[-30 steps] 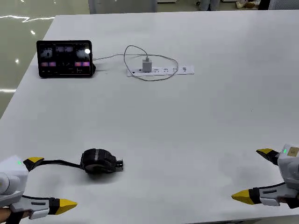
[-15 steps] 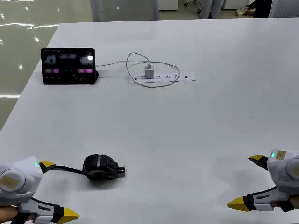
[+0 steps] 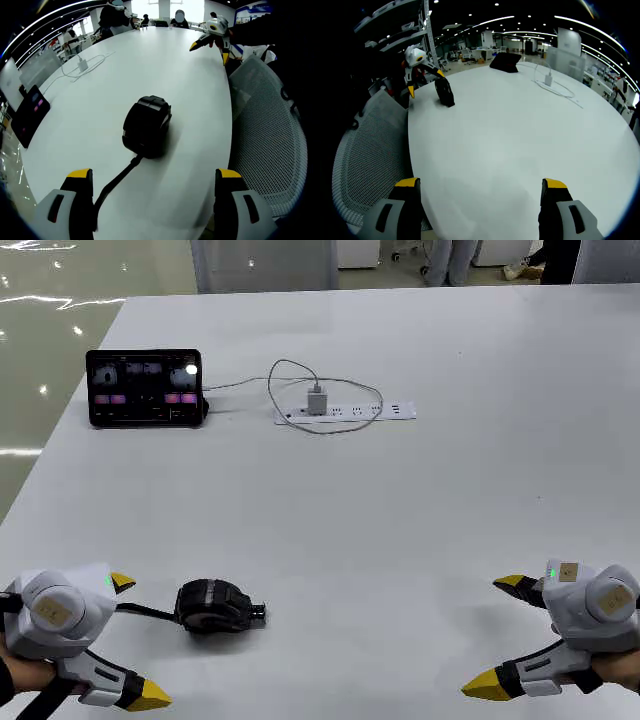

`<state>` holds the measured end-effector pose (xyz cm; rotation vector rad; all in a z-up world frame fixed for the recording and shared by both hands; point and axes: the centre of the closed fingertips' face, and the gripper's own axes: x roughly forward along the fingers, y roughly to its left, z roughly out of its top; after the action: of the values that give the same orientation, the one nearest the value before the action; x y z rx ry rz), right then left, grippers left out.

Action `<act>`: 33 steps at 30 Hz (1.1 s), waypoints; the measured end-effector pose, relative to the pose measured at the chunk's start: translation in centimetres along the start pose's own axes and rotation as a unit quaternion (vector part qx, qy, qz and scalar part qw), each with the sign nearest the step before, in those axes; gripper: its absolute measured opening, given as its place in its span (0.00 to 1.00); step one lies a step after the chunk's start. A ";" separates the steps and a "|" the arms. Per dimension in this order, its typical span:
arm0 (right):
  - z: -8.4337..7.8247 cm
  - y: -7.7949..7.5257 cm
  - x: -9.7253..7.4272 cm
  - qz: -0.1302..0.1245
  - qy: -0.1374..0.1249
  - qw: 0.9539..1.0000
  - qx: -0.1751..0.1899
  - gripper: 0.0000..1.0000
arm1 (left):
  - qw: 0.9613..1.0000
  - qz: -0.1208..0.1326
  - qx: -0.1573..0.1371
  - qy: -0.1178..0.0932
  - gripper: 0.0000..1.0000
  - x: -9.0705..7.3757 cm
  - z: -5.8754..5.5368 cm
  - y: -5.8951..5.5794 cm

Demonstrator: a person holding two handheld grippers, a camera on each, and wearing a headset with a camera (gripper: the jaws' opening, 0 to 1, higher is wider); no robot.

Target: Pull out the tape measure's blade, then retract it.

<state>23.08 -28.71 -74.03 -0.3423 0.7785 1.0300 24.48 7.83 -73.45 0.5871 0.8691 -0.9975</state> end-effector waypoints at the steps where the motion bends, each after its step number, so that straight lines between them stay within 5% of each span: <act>1: 0.1 0.0 0.1 -0.001 -0.001 1.000 -0.003 0.99 | 1.000 -0.005 0.003 0.005 0.99 0.1 0.1 0.0; 6: 1.2 0.3 1.2 0.005 -0.011 0.999 -0.038 0.99 | 1.000 -0.018 0.013 0.006 0.99 0.5 1.3 0.0; 11: 2.2 0.9 2.7 0.018 -0.007 0.997 -0.075 0.99 | 0.997 -0.012 0.063 0.031 0.99 1.7 1.4 0.3; 26: 4.2 1.3 6.3 0.043 0.001 0.995 -0.091 0.99 | 0.996 -0.031 0.074 0.024 0.94 2.8 2.7 0.4; 33: 6.3 2.2 8.5 0.055 0.000 0.991 -0.119 0.99 | 0.996 -0.036 0.084 0.024 0.87 3.7 3.6 0.2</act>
<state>26.26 -18.48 -75.56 -0.5080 0.6799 1.2309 26.93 3.45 -74.60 0.7290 0.8596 -1.1340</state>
